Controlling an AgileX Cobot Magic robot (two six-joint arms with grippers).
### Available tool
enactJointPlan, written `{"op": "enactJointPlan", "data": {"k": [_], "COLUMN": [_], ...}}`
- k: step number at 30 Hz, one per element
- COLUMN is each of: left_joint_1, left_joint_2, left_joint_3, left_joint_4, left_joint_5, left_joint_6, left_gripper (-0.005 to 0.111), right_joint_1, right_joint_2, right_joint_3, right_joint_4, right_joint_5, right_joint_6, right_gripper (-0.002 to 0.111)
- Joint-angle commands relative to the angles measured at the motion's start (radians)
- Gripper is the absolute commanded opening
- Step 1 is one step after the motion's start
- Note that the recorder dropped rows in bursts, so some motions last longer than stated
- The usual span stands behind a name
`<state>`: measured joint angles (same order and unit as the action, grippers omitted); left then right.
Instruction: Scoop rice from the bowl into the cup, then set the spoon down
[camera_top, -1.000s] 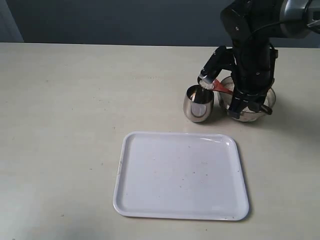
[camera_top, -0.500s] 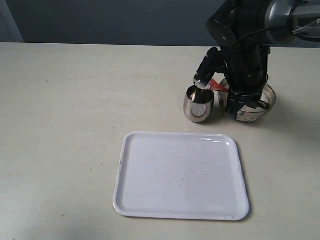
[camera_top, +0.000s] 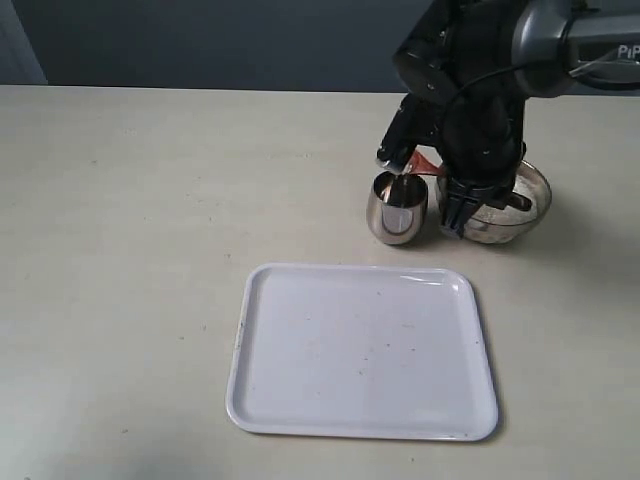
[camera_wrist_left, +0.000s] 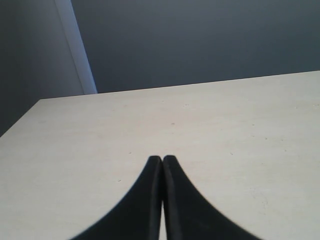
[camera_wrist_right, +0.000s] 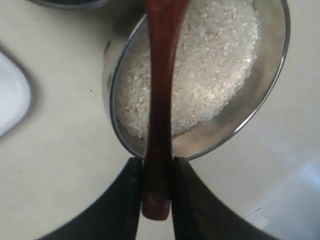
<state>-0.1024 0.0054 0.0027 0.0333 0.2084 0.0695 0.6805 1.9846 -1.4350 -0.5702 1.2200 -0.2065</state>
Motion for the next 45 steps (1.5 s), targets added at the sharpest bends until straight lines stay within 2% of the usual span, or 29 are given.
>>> {"op": "enactJointPlan", "data": {"k": [1,14,45], "left_joint_1": [0.0,0.0,0.0], "left_joint_2": [-0.005,-0.005,-0.005], "left_joint_3": [-0.003,-0.003,-0.003], "left_joint_4": [-0.005,-0.005,-0.005], "left_joint_5": [-0.007,-0.007,-0.005], "left_joint_6": [-0.006,-0.006,-0.006], "left_gripper": [0.0,0.0,0.0], "right_joint_1": [0.002,0.008,0.008], "right_joint_2": [-0.003,-0.003,-0.003], "right_joint_3": [-0.006,-0.004,-0.004], "right_joint_4": [-0.029,-0.075,-0.078], "right_joint_5": [0.001,0.001,0.001], "right_joint_6": [0.022,0.104,0.122], "right_gripper": [-0.001,-0.001,-0.001]}}
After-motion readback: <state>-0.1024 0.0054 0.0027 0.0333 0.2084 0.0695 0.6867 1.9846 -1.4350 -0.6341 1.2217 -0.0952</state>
